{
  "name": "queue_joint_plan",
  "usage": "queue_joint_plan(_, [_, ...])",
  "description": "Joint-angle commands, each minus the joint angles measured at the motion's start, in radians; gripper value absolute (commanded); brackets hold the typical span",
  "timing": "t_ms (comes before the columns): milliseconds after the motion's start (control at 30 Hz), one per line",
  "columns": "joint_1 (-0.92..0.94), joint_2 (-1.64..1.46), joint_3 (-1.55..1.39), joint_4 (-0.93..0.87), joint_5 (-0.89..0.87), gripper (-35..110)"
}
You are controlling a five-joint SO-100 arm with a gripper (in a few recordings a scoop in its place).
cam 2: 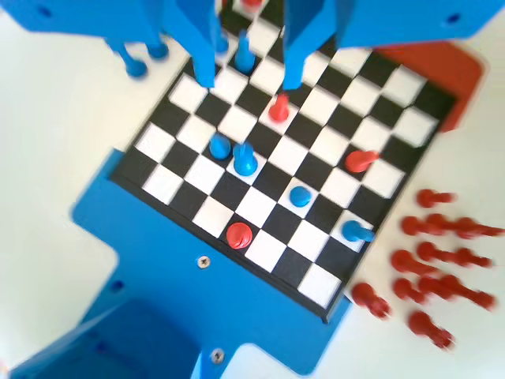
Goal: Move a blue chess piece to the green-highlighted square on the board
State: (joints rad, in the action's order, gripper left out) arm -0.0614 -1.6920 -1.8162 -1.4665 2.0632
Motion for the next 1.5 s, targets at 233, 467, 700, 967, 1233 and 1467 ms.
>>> queue_joint_plan(233, [-0.049,-0.399,0.414,-0.288,-0.164,1])
queue_joint_plan(467, [-0.089,-0.626,0.360,-0.273,-0.305,1])
queue_joint_plan(700, [-0.046,-0.859,0.227,-0.322,-0.351,1])
queue_joint_plan(967, [0.021,-1.138,-0.040,-0.287,-0.339,1])
queue_joint_plan(1233, [0.046,-1.316,-0.295,-0.164,-0.344,1])
queue_joint_plan(1467, [0.087,-1.362,-0.365,-0.107,-0.341,1])
